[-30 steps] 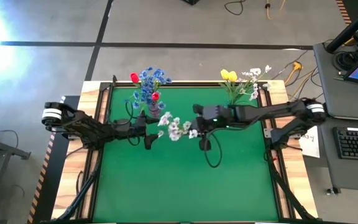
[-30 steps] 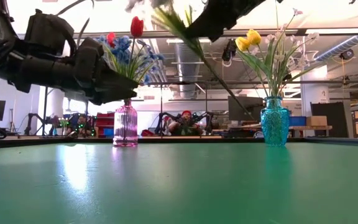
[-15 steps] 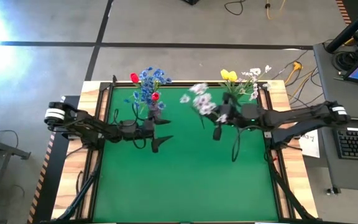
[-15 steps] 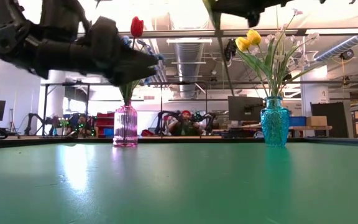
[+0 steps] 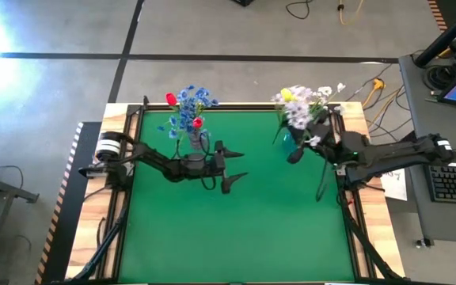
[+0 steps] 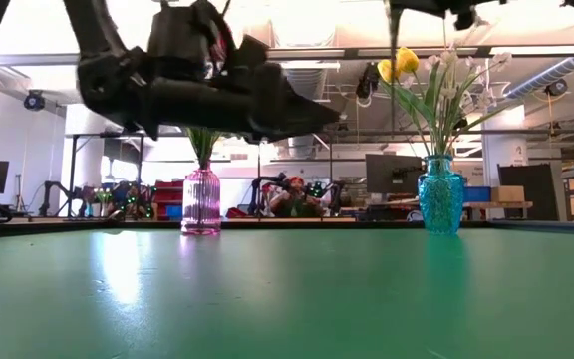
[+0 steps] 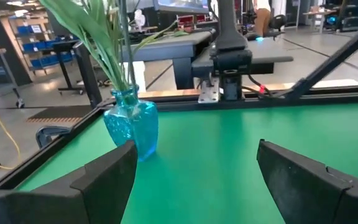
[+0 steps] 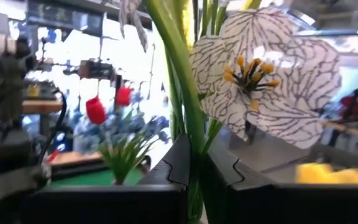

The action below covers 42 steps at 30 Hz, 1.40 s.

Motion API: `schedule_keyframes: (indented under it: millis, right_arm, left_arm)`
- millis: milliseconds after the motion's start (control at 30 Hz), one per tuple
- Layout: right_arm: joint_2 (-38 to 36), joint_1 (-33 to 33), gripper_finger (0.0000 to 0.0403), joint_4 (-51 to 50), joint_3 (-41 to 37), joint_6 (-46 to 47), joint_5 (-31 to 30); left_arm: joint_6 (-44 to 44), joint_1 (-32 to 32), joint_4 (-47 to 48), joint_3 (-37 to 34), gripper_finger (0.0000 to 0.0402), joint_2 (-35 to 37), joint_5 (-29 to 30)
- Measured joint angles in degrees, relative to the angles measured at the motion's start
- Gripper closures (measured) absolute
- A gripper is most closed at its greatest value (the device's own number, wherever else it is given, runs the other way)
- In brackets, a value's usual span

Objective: Sort flowers into vase by color
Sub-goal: Put the white flowers into the blue vase

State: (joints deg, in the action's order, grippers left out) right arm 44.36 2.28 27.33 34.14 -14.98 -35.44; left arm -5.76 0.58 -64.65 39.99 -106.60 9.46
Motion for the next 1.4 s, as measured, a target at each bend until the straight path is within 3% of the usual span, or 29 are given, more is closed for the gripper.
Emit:
schedule_keyframes:
  millis: [233,533,767,1400]
  right_arm:
    - [-9.36,0.83,0.0390,-1.10,-3.37,-4.09,-7.18]
    - [-16.70,0.83,0.0390,-6.64,-5.94,-2.17,-8.45]
    - [-17.36,0.80,0.0390,-7.91,-6.06,-3.68,-15.40]
    - [-15.33,-1.49,0.0390,1.38,-10.21,-7.55,-16.01]
  left_arm:
    - [-1.33,1.95,-0.27,5.84,0.0086,-4.87,-1.35]
    - [-2.12,6.02,0.91,12.66,0.0086,-8.67,-6.68]
    - [-5.48,8.42,3.92,17.70,0.0086,-10.61,-9.02]
    - [-5.66,9.00,3.88,19.98,0.0086,-13.15,-9.06]
